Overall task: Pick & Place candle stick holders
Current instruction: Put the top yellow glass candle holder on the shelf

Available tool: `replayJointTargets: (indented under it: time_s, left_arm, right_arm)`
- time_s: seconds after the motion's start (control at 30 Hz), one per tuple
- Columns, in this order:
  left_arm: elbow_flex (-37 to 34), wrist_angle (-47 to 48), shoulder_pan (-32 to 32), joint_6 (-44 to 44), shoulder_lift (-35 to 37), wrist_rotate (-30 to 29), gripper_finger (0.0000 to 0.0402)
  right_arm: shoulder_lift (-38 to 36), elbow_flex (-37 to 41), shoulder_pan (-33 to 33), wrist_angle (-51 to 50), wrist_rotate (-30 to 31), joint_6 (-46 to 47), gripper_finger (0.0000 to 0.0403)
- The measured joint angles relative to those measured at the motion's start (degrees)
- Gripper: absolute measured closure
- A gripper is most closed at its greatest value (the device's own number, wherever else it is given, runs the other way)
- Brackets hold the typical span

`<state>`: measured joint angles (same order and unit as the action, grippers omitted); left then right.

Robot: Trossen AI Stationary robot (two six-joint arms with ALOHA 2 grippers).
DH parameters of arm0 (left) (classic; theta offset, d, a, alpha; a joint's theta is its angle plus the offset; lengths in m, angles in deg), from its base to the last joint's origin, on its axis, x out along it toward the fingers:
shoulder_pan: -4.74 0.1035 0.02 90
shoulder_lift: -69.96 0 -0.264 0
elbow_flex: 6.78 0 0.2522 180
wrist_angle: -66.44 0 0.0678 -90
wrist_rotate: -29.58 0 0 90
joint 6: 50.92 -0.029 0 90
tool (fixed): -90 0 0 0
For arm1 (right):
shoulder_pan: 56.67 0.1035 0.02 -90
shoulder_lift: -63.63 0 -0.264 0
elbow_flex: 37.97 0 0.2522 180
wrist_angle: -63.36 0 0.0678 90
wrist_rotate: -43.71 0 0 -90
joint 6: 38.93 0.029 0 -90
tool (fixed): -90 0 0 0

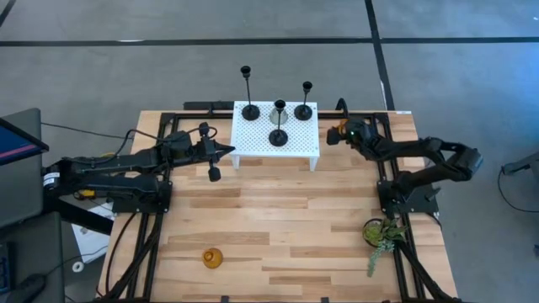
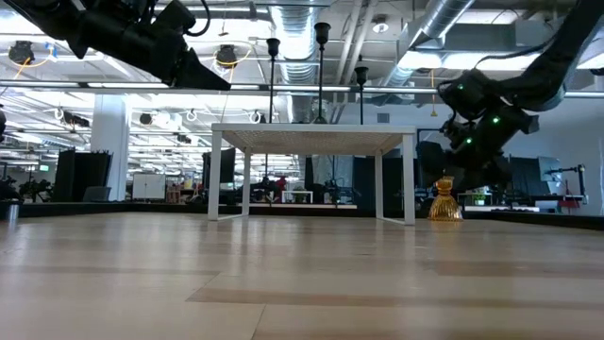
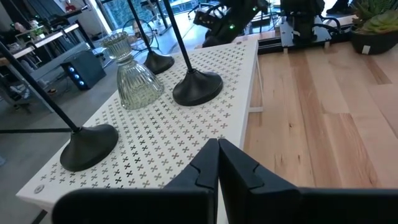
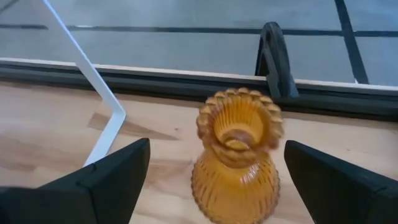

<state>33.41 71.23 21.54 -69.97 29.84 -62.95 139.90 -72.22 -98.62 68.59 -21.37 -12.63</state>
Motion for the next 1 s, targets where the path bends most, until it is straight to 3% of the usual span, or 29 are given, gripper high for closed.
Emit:
replayJointTargets:
  time_s: [0.3, 0.8, 1.0]
  left_arm:
    - [0.0, 0.0, 0.0, 0.0, 0.0, 0.0, 0.0393]
    - [0.0, 0.0, 0.0, 0.0, 0.0, 0.0, 0.0396]
    - [0.0, 0.0, 0.0, 0.0, 0.0, 0.0, 0.0393]
  right_arm:
    - [4.9, -4.0, 0.6, -3.1, 3.7, 0.7, 0.0058]
    - [5.1, -4.3, -1.7, -0.5, 3.6, 2.2, 0.0253]
    - [5.0, -4.4, -0.7, -1.5, 3.6, 2.3, 0.0254]
